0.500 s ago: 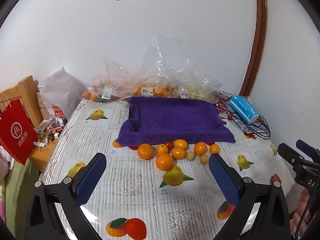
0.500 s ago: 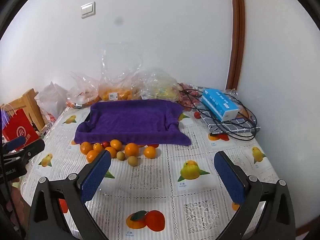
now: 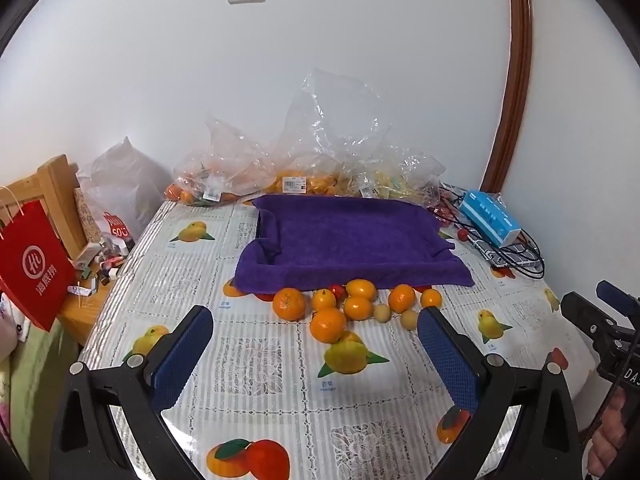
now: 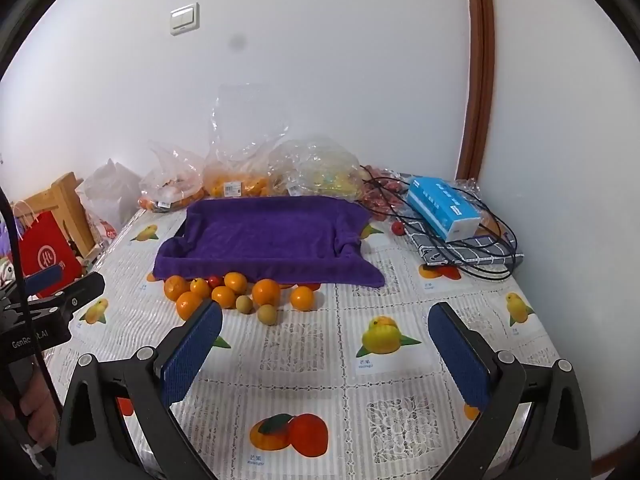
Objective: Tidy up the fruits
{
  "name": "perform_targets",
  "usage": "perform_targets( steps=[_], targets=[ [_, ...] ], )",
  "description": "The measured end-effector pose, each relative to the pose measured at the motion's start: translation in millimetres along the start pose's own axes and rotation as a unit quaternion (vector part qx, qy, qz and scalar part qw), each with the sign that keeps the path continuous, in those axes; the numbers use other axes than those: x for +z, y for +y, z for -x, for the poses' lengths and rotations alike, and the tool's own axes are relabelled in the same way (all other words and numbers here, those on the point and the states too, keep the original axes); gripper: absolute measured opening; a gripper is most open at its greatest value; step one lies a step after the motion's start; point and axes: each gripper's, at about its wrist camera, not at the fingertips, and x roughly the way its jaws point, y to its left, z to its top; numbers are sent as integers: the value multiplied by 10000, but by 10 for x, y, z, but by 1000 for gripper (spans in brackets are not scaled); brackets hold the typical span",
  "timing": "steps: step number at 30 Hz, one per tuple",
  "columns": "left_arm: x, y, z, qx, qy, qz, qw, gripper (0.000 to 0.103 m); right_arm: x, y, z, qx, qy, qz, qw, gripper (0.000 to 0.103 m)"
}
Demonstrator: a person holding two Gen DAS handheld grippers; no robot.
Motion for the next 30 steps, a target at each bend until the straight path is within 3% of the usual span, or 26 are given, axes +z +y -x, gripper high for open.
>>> perform_targets(
  steps=[30],
  targets=[
    [-106, 91, 42, -69, 10, -39, 10000, 102, -34, 124, 6, 184, -84, 20, 9998, 102]
  ],
)
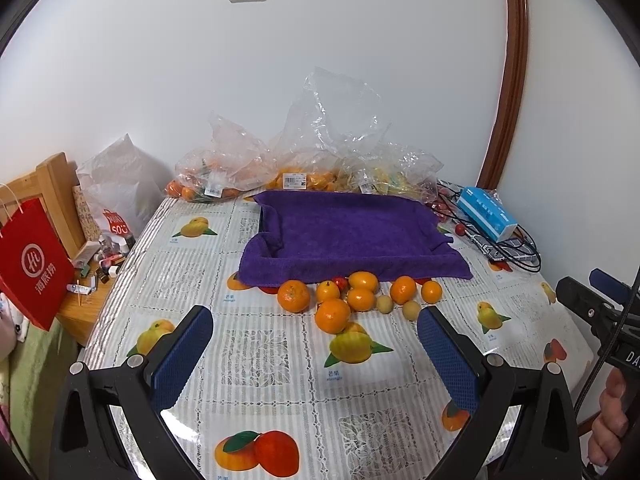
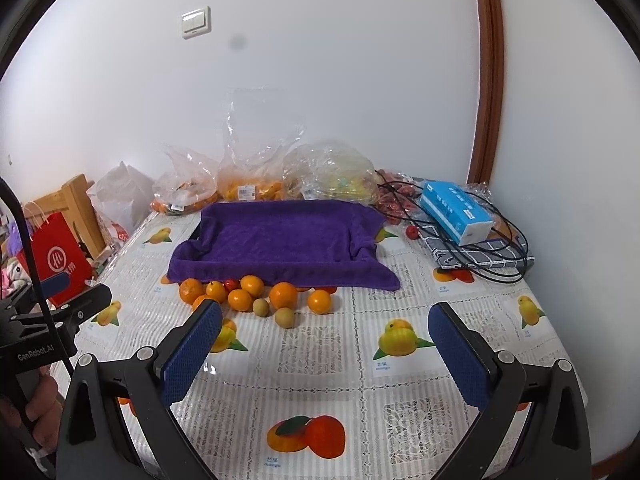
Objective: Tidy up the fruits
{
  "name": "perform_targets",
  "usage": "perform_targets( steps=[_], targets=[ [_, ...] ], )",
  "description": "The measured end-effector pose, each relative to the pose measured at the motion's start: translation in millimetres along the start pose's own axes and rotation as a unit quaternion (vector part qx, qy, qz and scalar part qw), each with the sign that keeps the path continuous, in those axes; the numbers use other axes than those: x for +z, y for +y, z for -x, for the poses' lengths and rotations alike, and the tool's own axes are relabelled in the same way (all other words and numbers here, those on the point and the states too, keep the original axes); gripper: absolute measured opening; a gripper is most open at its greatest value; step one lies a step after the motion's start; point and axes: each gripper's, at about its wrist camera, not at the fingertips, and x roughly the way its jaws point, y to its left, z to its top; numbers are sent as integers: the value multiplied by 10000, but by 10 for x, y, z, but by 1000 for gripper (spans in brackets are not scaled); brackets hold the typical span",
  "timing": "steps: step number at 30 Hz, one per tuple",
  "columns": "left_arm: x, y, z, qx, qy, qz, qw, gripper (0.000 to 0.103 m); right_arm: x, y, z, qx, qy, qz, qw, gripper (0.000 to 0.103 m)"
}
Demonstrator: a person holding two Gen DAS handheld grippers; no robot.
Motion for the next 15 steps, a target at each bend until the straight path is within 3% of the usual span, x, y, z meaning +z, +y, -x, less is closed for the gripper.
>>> perform_targets(
  steps=[15],
  targets=[
    [11, 12, 61, -68, -123, 6, 9999, 102, 11, -12, 26, -5, -50, -101, 9999, 102]
  ],
)
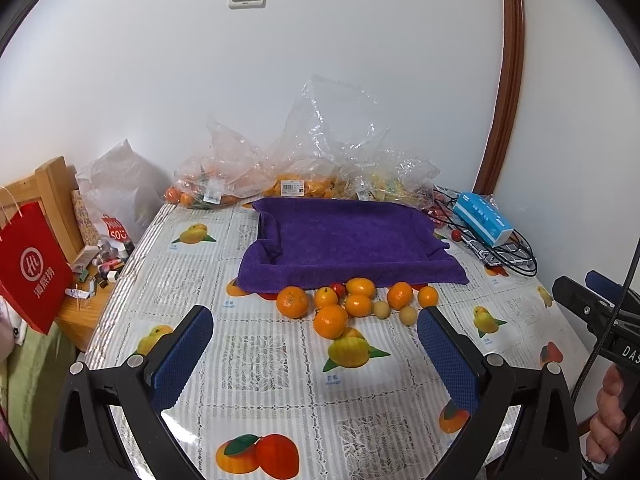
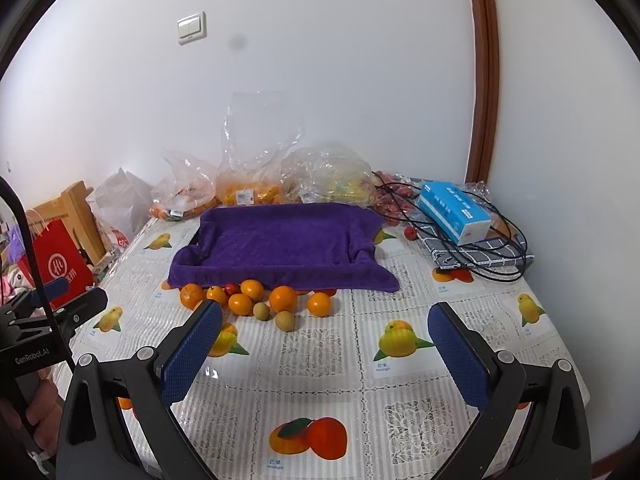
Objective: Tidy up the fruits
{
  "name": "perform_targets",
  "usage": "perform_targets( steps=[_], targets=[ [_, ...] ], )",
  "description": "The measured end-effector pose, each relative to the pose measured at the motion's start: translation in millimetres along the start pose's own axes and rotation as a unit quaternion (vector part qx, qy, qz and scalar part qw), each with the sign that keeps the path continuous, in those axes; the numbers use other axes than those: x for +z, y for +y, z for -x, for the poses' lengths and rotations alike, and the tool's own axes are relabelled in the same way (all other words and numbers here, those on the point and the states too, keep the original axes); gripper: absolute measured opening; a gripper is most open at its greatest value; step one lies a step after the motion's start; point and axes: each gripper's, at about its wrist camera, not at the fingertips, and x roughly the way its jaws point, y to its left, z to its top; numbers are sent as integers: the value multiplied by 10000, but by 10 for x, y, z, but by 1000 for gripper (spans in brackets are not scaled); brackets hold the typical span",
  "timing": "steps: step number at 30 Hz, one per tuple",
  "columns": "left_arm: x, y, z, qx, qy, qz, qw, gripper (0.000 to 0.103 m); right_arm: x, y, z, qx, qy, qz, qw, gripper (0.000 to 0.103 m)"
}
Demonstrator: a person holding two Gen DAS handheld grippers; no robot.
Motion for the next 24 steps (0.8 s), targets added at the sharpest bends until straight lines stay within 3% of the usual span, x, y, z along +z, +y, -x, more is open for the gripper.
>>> perform_targets(
  steps=[24],
  targets=[
    [-9, 42, -23, -7, -5, 36, 10000, 102, -23, 33, -40, 59, 34, 33, 10000, 102]
  ],
)
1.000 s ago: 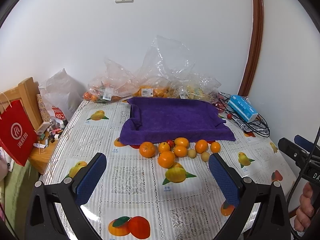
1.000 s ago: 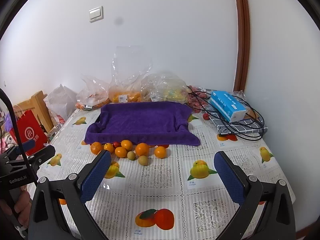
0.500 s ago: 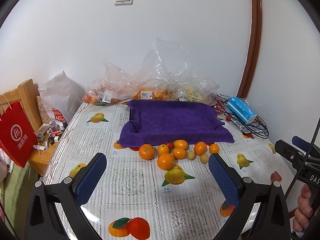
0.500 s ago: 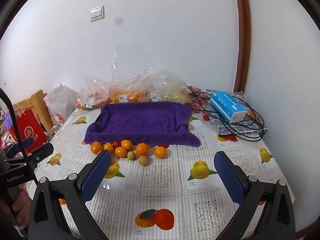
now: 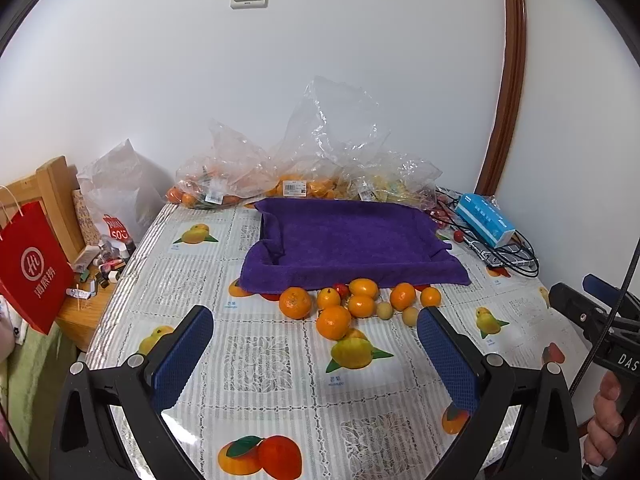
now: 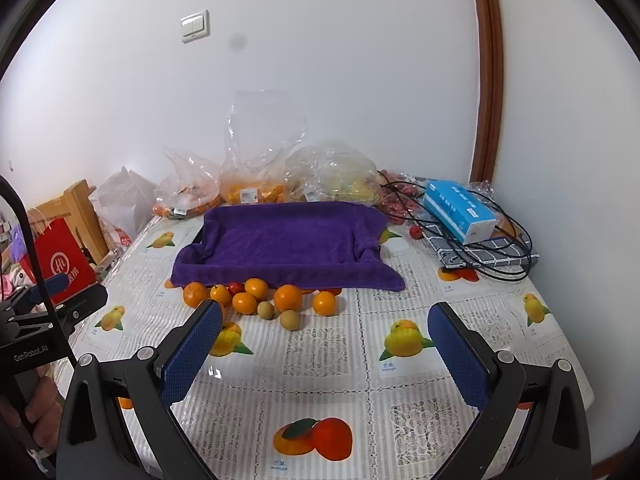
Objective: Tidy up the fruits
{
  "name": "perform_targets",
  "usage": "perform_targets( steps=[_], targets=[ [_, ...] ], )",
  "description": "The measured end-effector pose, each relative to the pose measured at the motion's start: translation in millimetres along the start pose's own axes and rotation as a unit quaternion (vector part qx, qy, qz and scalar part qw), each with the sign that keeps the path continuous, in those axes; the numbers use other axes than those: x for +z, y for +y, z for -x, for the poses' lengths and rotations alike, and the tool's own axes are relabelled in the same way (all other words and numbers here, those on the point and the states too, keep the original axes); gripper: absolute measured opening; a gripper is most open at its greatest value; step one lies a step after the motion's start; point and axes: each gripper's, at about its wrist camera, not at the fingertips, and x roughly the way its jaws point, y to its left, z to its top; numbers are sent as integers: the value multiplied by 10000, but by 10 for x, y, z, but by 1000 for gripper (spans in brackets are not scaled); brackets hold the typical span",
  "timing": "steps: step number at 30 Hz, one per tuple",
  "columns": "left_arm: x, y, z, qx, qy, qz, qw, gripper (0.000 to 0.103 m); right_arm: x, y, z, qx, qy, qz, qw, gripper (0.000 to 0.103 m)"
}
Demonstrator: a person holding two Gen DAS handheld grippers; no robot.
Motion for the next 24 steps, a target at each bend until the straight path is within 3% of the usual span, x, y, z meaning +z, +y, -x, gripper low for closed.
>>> perform_targets(
  steps=[16, 24],
  targets=[
    [32, -56, -40, -2, 5, -46, 10000, 102, -28, 39, -87, 78, 51, 26, 10000, 102],
    [-20, 67, -344, 96, 237, 59, 9997, 102, -97, -11, -276, -109, 59, 35, 9999, 102]
  ],
)
